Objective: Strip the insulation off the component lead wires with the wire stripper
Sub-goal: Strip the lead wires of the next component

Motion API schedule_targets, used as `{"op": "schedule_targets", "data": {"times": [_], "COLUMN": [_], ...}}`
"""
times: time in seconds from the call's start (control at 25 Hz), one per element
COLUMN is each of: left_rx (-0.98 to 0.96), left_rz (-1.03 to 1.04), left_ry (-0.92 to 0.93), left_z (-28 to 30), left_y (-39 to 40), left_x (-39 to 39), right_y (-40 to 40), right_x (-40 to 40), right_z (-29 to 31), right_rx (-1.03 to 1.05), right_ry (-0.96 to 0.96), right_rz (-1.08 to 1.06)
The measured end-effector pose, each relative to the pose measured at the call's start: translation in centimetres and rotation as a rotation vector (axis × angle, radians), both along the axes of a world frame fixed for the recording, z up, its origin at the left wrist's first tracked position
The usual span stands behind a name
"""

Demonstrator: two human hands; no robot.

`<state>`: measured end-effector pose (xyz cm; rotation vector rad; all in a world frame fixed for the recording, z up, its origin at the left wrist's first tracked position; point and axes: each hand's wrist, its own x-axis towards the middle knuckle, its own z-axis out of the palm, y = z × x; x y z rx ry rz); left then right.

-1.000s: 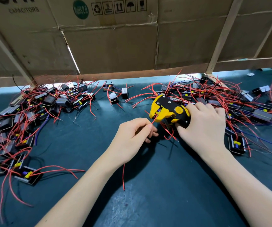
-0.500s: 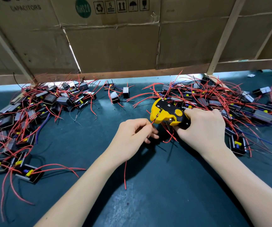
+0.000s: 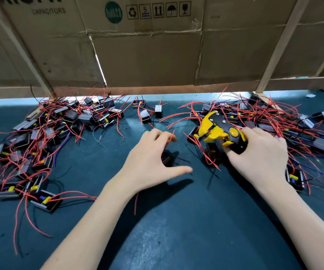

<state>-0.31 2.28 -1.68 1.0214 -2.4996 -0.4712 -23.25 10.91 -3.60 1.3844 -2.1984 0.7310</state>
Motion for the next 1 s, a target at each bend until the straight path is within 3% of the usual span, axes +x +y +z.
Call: {"op": "schedule_targets", "data": {"times": [0.08, 0.16, 0.28, 0.36, 0.4, 0.52, 0.64, 0.72, 0.84, 0.92, 1.0], "left_rx": [0.032, 0.106, 0.236, 0.511, 0.577, 0.346, 0.052, -0.072, -0.134, -0.082, -0.024], "left_rz": [0.114, 0.182, 0.298, 0.142, 0.037, -0.032, 0.269, 0.532, 0.830, 0.811, 0.685], "left_ry": [-0.185, -0.183, 0.234, 0.547, 0.614, 0.599, 0.605, 0.531, 0.371, 0.240, 0.103], "left_z": [0.3, 0.1, -0.5, -0.6, -0.7, -0.4, -0.1, -0.5, -1.5, -2.3, -2.9], "left_y": [-0.9, -1.6, -0.7, 0.7, 1.2, 0.3, -3.4, -5.9, -8.6, -9.5, -9.9], "left_x": [1.1, 1.7, 0.0, -2.1, -2.8, -2.1, 1.3, 4.0, 7.3, 8.1, 8.0], "right_y": [0.4, 0.7, 0.9, 1.0, 1.1, 1.2, 1.2, 1.3, 1.5, 1.6, 1.7], "right_x": [-0.3, -0.5, -0.5, -0.2, -0.1, -0.2, -0.6, -0.7, -0.4, -0.1, 0.3], "right_z": [0.5, 1.1, 1.7, 2.0, 2.1, 2.1, 2.0, 2.3, 2.9, 3.2, 3.0], "right_rx": [-0.038, -0.036, -0.056, -0.083, -0.096, -0.149, -0.227, -0.310, -0.338, -0.123, 0.201], "right_ry": [-0.067, -0.127, -0.190, -0.211, -0.222, -0.263, -0.337, -0.545, -1.081, -1.356, -1.483], "right_rz": [-0.007, -0.008, -0.020, -0.014, -0.007, -0.009, 0.017, 0.155, 0.635, 0.888, 0.989]}}
